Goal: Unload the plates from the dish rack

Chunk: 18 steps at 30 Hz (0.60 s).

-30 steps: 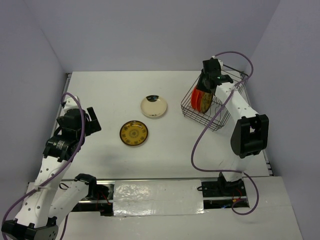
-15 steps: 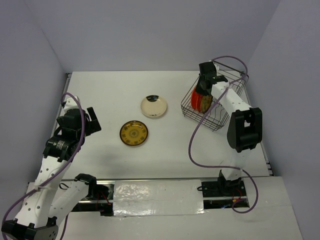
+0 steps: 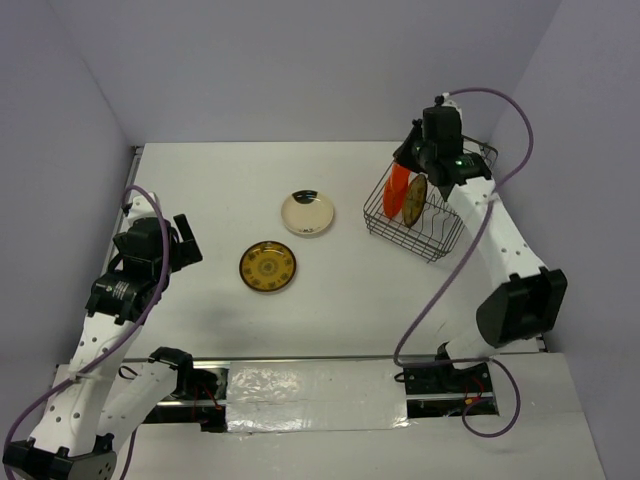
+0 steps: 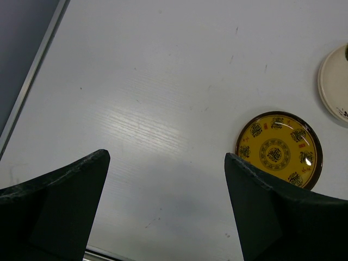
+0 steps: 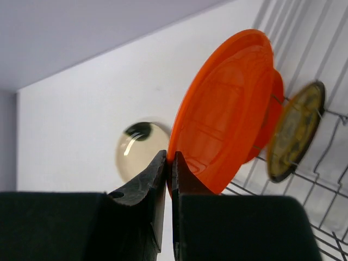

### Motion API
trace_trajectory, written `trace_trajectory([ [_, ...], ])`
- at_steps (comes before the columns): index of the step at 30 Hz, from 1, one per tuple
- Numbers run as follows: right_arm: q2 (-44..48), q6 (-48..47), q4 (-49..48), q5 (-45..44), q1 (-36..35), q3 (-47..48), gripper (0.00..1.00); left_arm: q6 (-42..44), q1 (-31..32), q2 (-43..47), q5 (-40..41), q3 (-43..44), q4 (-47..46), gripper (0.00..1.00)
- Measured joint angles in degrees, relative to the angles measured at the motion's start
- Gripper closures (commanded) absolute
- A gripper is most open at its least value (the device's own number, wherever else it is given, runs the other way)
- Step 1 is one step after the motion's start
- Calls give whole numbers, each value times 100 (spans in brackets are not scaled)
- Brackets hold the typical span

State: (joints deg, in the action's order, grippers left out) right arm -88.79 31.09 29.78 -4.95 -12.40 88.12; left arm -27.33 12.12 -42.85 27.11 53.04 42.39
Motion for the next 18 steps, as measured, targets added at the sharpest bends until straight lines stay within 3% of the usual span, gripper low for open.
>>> trace_trajectory([
  [4,461,-439,146,-61,-522,474,100,0,0,24,2,0,0,0],
  [9,448,-1207,1027,-785,-2199,1285,100,-2,0,50,4,0,0,0],
  [13,643,-1290,1445,-1154,-3206,61,100,-4,0,70,7,0,2,1],
  [18,518,-1099,1759,-1220,-3888,-1534,100,-4,0,74,11,0,2,0],
])
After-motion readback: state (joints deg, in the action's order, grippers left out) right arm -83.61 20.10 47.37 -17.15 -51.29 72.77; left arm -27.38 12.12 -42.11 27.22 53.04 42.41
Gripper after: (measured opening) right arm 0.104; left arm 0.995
